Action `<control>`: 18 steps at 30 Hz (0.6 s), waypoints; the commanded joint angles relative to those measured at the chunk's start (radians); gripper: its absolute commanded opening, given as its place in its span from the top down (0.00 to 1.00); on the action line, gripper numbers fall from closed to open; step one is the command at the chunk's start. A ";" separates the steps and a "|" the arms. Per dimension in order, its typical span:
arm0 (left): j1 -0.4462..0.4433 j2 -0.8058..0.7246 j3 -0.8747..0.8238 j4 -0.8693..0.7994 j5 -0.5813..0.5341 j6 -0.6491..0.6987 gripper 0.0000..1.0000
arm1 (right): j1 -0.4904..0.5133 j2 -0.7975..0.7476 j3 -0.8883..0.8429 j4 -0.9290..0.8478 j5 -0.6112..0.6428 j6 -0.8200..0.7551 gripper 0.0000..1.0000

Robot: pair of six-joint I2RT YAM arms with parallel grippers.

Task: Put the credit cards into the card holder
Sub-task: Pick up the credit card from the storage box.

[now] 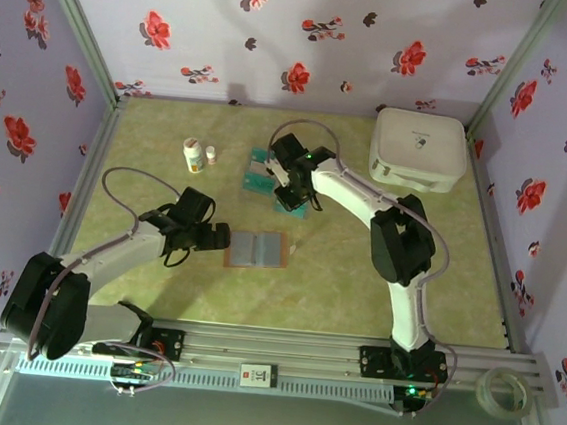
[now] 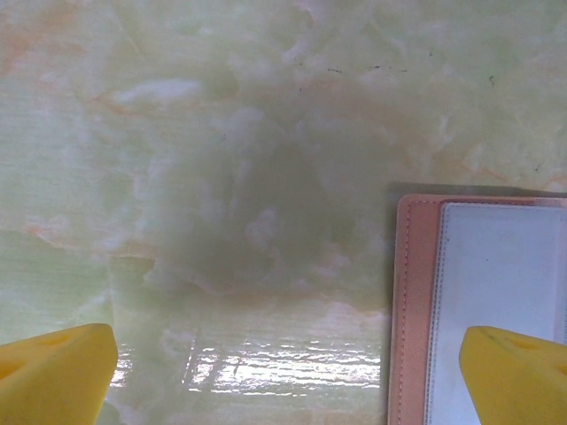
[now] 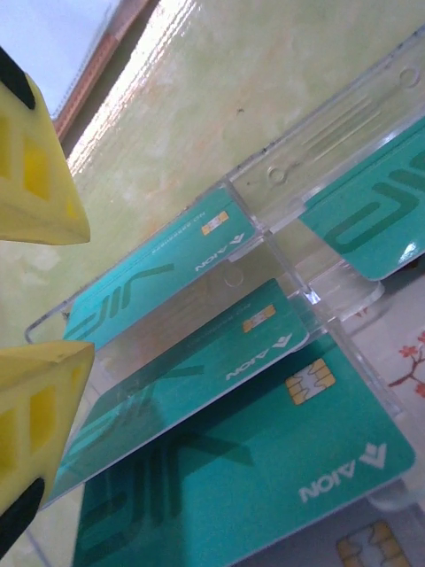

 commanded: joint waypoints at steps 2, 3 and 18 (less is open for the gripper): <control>0.009 -0.006 -0.007 -0.001 0.010 0.012 0.00 | 0.004 0.037 0.057 -0.039 0.030 -0.035 0.66; 0.009 -0.005 -0.007 -0.001 0.010 0.012 0.00 | 0.003 0.043 0.062 -0.037 0.030 -0.034 0.66; 0.009 -0.014 -0.024 0.006 0.012 0.006 0.00 | 0.004 0.094 0.077 -0.037 0.024 -0.031 0.70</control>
